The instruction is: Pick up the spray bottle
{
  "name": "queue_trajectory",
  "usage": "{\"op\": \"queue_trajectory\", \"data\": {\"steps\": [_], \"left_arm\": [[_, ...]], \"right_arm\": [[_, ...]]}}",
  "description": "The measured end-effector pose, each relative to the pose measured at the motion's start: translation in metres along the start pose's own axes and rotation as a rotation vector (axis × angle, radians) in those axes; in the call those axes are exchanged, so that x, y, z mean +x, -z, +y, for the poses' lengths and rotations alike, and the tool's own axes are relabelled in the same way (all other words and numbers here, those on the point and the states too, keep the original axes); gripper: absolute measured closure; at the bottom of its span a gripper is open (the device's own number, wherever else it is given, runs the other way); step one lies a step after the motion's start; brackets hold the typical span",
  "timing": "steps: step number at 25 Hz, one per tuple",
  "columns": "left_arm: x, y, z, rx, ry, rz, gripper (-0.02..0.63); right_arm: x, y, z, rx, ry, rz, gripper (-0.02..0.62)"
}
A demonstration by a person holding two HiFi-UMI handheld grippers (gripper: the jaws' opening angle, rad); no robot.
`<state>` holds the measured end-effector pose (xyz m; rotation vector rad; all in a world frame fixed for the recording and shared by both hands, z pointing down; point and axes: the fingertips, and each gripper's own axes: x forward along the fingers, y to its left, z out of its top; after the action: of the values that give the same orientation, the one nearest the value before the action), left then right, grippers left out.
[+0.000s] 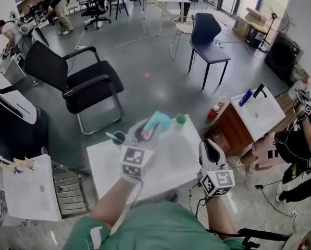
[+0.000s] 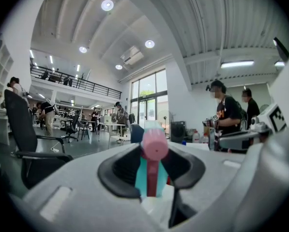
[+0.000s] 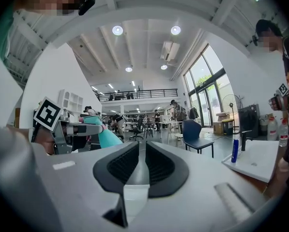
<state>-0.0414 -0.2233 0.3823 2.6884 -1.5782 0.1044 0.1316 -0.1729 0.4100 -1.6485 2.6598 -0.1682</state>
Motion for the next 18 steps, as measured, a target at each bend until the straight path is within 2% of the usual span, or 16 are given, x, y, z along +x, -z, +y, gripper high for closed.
{"op": "queue_trajectory", "data": {"steps": [9,18], "left_arm": [[-0.011,-0.015,0.004,0.01,0.001,-0.038,0.477],[-0.007,-0.016,0.008,0.008,-0.011,-0.034,0.477]], "right_arm": [[0.004,-0.009,-0.002,-0.014,0.012,-0.025,0.551],[0.012,-0.013,-0.009,-0.023,0.0,-0.036,0.551]]}}
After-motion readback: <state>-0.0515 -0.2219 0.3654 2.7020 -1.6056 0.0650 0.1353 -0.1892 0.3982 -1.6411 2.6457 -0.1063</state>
